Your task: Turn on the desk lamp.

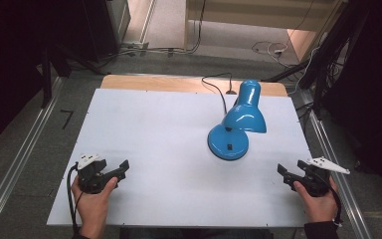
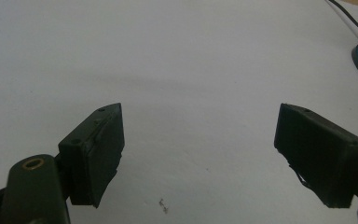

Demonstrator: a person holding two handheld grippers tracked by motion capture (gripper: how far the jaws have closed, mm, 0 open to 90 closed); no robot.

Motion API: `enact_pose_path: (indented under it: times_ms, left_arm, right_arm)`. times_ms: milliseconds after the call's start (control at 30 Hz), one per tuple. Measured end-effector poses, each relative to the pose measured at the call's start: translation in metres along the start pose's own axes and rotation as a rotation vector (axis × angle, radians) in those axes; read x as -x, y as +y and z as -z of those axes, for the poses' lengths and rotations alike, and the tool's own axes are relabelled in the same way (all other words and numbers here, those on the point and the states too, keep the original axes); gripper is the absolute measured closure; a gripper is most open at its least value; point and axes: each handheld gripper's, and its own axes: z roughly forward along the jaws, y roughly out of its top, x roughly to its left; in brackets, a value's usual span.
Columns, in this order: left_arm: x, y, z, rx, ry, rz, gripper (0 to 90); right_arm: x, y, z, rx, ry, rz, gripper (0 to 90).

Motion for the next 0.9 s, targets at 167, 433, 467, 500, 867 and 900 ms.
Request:
enact_pose_path:
  times_ms: [167,433,467,500,867,900]
  left_arm:
    - [-0.001,0.0,0.001,0.003,0.002,0.001,16.6]
    - [0.0,0.0,0.001,0.007,0.007,0.002,16.6]
    - [0.0,0.0,0.001,0.007,0.008,0.003,16.6]
    - [0.0,0.0,0.001,0.006,0.008,0.003,16.6]
    - [-0.001,-0.001,0.001,0.007,0.004,0.004,16.5]
    - [-0.001,-0.001,0.002,0.006,0.004,0.005,16.6]
  right_arm:
    - [-0.005,0.001,-0.002,0.006,0.009,0.009,17.3]
    - [-0.011,0.004,-0.006,0.015,0.036,-0.008,16.9]
    - [-0.01,0.004,-0.006,0.016,0.043,-0.019,16.9]
    - [-0.011,0.005,-0.007,0.014,0.051,-0.027,16.0]
    - [-0.025,0.012,-0.014,-0.028,0.084,0.012,12.7]
    - [-0.025,0.013,-0.014,-0.031,0.084,0.014,12.7]
